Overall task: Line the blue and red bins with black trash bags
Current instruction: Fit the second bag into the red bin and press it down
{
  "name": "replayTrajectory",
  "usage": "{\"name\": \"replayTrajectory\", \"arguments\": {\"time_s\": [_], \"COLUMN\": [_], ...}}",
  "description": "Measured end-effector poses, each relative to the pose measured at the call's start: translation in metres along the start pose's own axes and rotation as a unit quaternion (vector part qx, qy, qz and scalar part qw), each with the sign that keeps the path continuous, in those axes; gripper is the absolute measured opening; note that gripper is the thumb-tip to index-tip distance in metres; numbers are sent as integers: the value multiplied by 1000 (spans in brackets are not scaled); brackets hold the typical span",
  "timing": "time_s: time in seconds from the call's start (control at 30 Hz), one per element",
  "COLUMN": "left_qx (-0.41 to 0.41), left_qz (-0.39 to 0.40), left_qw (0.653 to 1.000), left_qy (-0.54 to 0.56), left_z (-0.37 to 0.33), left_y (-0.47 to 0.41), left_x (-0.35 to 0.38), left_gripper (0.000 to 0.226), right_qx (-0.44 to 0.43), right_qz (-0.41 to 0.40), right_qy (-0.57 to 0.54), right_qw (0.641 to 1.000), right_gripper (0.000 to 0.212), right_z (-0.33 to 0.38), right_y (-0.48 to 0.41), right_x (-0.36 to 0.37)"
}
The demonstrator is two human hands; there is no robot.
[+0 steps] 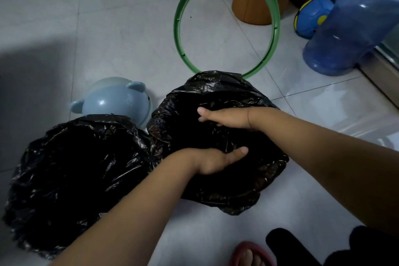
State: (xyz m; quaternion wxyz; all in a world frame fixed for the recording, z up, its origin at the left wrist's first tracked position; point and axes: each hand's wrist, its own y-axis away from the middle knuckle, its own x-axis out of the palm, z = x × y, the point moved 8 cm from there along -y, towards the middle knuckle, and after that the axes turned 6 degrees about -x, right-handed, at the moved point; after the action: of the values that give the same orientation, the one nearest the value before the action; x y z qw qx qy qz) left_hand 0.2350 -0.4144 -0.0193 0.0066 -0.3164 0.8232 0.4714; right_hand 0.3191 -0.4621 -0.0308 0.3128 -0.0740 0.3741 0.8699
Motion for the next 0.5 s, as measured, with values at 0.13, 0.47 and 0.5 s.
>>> {"name": "replayTrajectory", "arguments": {"time_s": [0.13,0.47,0.5], "left_qx": [-36,-58,-49], "left_qz": [-61,-200,-205], "left_qw": [987,923,928], "left_qy": [145,324,306], "left_z": [16,28,25], "left_y": [9,25,31], "left_x": [-44,-75,-77], "left_gripper": [70,57,46], "right_qx": [71,47,11], "right_qz": [-64,13,-1], "right_qy": [-87,44,28], "right_qw": [992,998,1000], "right_gripper": [79,64,57], "right_z": [-24,4,13], "right_y": [16,48,56], "right_x": [-5,8,0]}}
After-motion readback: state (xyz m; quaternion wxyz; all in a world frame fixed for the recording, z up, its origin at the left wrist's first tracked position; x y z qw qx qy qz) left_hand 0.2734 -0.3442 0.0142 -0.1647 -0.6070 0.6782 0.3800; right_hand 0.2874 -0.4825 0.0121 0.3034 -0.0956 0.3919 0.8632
